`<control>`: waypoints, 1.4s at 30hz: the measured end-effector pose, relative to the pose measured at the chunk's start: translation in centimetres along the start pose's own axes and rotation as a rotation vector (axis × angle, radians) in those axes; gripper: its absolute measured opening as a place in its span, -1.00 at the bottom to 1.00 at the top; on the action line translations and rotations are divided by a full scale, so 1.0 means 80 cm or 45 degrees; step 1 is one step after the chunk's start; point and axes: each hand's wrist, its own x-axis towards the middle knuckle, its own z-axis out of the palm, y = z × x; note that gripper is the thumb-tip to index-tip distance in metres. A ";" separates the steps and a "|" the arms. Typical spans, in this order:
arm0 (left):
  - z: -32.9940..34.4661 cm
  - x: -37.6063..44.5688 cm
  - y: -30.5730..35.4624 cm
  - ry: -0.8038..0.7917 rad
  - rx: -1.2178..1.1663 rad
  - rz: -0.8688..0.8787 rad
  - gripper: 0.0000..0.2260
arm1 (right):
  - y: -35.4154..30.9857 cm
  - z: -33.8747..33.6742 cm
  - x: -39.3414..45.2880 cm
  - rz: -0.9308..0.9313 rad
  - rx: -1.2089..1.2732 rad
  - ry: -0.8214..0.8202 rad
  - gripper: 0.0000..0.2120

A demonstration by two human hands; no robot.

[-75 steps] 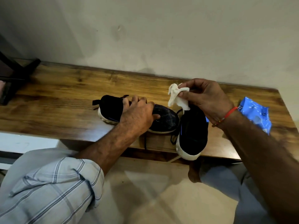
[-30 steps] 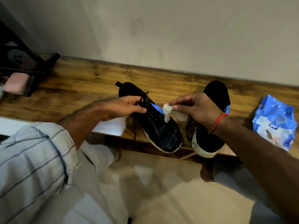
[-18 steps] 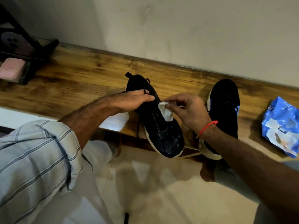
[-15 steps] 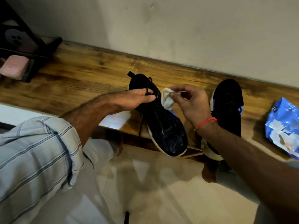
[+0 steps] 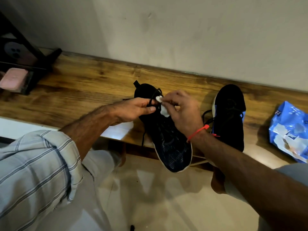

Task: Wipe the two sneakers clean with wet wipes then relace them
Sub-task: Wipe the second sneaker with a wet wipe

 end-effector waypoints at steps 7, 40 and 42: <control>0.013 -0.004 0.018 0.016 0.051 0.067 -0.81 | -0.015 0.005 -0.026 -0.224 -0.049 -0.128 -0.85; 0.008 0.007 0.025 -0.053 0.013 -0.034 -0.75 | 0.010 -0.035 -0.017 -0.281 -0.190 -0.221 -0.81; 0.008 0.006 0.021 -0.116 0.011 -0.042 -0.74 | 0.006 -0.036 -0.007 -0.191 -0.127 -0.116 -0.85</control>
